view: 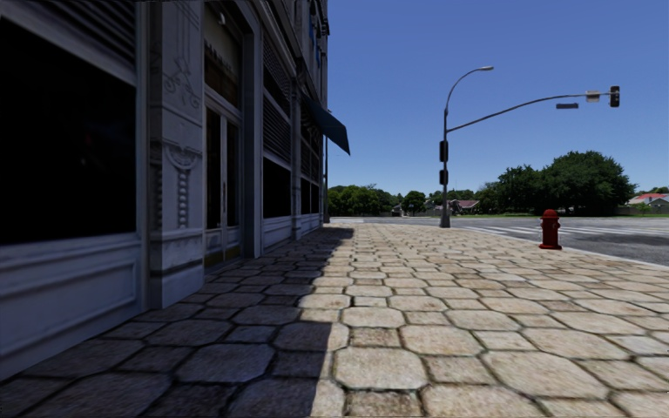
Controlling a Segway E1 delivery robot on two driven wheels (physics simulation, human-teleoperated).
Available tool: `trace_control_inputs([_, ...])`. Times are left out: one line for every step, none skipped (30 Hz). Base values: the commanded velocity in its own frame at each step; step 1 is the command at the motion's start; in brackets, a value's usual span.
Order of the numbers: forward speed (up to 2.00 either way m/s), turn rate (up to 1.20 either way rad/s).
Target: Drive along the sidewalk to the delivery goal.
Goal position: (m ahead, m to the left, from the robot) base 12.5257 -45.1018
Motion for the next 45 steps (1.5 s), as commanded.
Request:
trace_control_inputs([1.97, 0.00])
trace_control_inputs([1.95, 0.00])
trace_control_inputs([1.95, 0.00])
trace_control_inputs([1.95, 0.00])
trace_control_inputs([1.94, 0.00])
trace_control_inputs([1.94, 0.00])
trace_control_inputs([1.94, 0.00])
trace_control_inputs([1.94, 0.00])
trace_control_inputs([1.94, 0.00])
trace_control_inputs([1.95, 0.00])
trace_control_inputs([1.95, 0.00])
trace_control_inputs([1.95, 0.00])
trace_control_inputs([1.95, 0.00])
trace_control_inputs([1.95, 0.00])
trace_control_inputs([1.95, 0.00])
trace_control_inputs([1.96, 0.00])
trace_control_inputs([1.98, 0.00])
trace_control_inputs([1.98, 0.00])
trace_control_inputs([1.98, 0.00])
trace_control_inputs([1.98, 0.00])
trace_control_inputs([1.98, 0.00])
trace_control_inputs([1.98, 0.00])
trace_control_inputs([1.98, 0.00])
trace_control_inputs([1.98, 0.00])
trace_control_inputs([2.00, 0.00])
trace_control_inputs([2.00, 0.00])
trace_control_inputs([2.00, 0.00])
trace_control_inputs([2.00, 0.00])
trace_control_inputs([2.00, 0.00])
trace_control_inputs([2.00, 0.00])
trace_control_inputs([2.00, 0.00])
trace_control_inputs([2.00, 0.00])
trace_control_inputs([2.00, -0.06])
trace_control_inputs([2.00, -0.22])
trace_control_inputs([2.00, -0.22])
trace_control_inputs([2.00, -0.27])
trace_control_inputs([2.00, -0.29])
trace_control_inputs([2.00, -0.29])
trace_control_inputs([2.00, -0.29])
trace_control_inputs([2.00, -0.29])
trace_control_inputs([2.00, -0.29])
trace_control_inputs([2.00, -0.29])
trace_control_inputs([2.00, -0.29])
trace_control_inputs([2.00, -0.29])
trace_control_inputs([2.00, -0.29])
